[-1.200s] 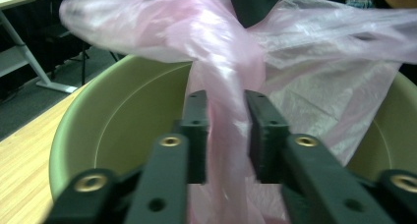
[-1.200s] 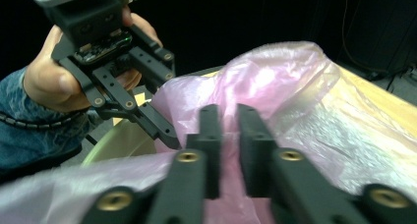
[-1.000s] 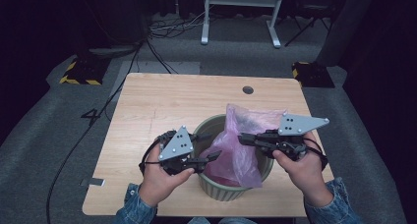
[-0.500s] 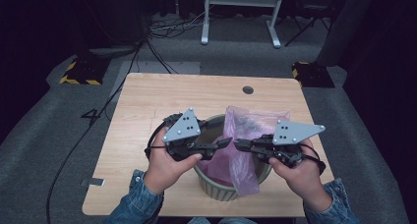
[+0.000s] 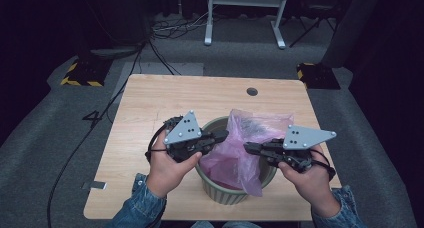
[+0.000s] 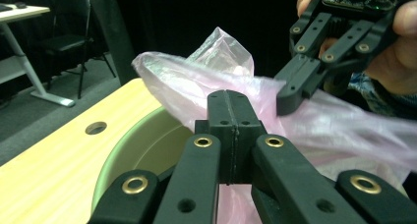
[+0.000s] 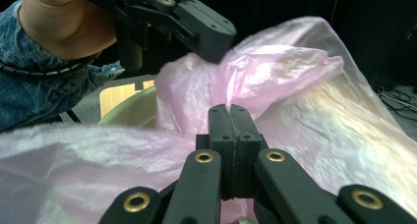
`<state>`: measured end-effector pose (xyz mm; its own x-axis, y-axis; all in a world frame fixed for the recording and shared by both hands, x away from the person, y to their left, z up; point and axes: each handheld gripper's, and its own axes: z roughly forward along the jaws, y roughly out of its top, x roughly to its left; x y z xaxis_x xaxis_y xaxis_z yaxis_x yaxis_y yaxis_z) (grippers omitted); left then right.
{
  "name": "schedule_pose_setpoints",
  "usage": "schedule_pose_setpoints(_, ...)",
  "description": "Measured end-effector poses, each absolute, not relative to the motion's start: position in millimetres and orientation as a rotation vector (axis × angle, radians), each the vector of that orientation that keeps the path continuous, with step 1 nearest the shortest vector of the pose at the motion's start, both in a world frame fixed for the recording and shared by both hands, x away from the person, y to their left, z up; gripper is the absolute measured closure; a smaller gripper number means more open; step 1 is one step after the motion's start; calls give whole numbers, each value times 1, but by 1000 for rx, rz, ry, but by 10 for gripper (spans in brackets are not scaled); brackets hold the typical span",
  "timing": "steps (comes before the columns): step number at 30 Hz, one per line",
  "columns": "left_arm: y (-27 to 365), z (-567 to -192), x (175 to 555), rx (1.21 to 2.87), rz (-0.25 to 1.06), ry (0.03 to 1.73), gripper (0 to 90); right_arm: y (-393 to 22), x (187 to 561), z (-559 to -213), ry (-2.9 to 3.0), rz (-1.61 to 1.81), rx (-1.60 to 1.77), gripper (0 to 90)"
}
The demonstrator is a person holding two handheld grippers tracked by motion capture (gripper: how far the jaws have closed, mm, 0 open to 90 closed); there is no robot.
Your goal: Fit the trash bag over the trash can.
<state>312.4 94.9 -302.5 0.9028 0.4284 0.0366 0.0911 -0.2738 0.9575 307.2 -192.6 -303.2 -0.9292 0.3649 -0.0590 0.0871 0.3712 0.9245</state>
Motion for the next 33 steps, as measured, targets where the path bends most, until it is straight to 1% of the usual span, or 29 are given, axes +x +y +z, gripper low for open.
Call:
schedule_pose_setpoints(3,103,-305,309,1854,393,408,900,-202,304,-306,2373,1567,425,900)
schedule_pose_setpoints(10,127,-316,307,1844,402,476,900,-238,299,-315,2328,1559,536,900)
schedule_pose_setpoints(17,149,-327,302,1833,419,530,900,-269,284,-326,2286,1554,612,900)
schedule_pose_setpoints(27,171,-342,290,1830,421,569,900,-291,267,-347,2291,1521,699,900)
schedule_pose_setpoints(33,177,-346,287,1825,419,571,900,-293,260,-348,2300,1501,685,900)
